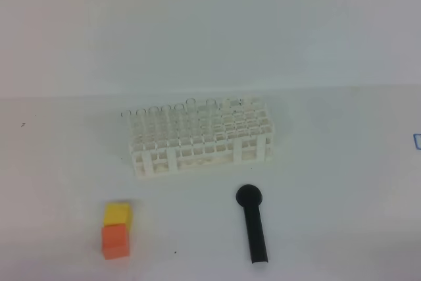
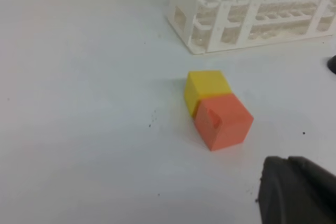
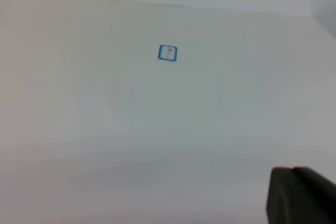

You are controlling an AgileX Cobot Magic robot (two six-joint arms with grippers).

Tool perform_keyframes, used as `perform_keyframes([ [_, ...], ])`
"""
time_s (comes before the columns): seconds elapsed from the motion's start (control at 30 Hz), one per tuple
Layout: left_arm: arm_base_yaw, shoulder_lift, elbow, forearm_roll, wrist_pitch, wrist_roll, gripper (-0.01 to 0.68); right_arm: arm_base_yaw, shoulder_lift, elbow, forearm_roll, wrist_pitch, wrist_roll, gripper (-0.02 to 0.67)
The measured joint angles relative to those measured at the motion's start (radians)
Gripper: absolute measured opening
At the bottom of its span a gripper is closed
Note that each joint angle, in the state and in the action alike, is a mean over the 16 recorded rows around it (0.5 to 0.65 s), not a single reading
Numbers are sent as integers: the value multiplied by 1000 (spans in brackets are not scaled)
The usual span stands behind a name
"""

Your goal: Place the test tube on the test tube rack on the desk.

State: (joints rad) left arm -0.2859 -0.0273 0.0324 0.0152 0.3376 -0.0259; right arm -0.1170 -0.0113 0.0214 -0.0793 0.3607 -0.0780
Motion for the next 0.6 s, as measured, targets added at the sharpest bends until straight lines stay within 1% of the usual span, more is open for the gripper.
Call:
perform_keyframes([
  [0.37, 11, 0, -1, 0, 5, 4, -1, 0, 0, 0, 0, 0, 0, -1],
  [0.47, 33, 0, -1, 0, 3, 5, -1, 0, 0, 0, 0, 0, 0, -1],
  [0.6, 81, 0, -1, 0, -1, 5, -1, 0, 0, 0, 0, 0, 0, -1],
])
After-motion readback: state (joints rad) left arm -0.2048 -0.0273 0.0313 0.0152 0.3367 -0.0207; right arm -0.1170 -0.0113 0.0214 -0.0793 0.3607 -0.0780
